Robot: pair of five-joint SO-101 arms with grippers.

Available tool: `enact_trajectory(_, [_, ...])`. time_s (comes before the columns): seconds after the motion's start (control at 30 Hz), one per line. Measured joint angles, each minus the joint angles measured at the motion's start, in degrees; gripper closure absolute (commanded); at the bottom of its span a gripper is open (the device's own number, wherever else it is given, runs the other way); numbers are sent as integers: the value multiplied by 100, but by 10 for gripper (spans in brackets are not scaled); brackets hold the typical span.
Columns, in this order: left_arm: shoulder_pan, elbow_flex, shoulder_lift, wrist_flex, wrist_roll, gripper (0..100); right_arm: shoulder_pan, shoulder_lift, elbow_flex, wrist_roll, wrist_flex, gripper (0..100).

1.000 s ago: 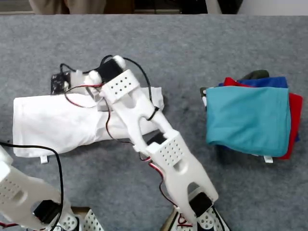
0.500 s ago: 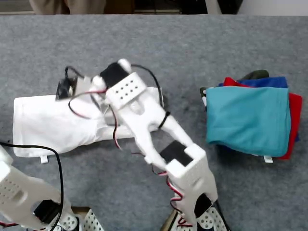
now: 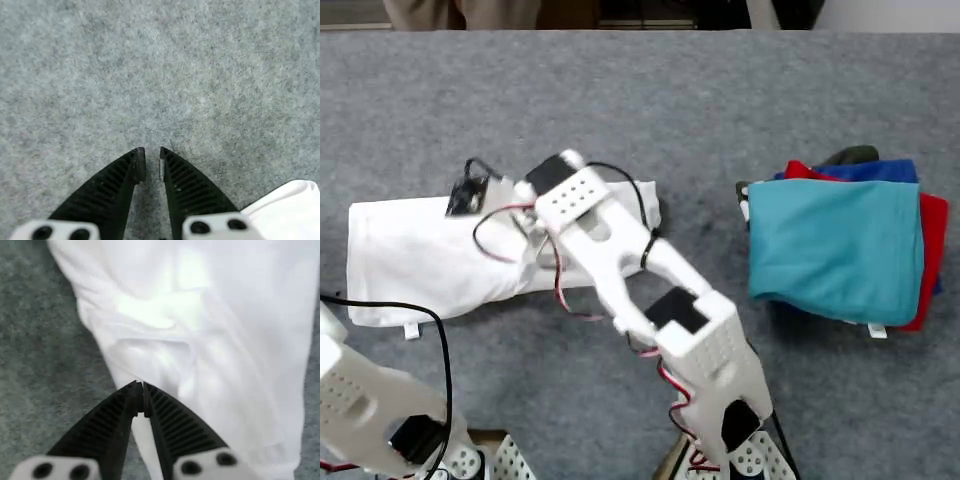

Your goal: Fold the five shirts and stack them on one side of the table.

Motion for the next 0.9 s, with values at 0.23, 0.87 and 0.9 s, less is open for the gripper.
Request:
enact_trajectory(0.23, [0, 0, 0, 0, 0, 933, 431, 1011, -1978, 114, -18, 989])
enact_trajectory(0.87, [0, 0, 0, 0, 0, 935, -422, 1547, -2971, -519, 1662, 993])
enact_trajectory(0.9, [0, 0, 0, 0, 0, 936, -501, 1547, -2892, -519, 1600, 991])
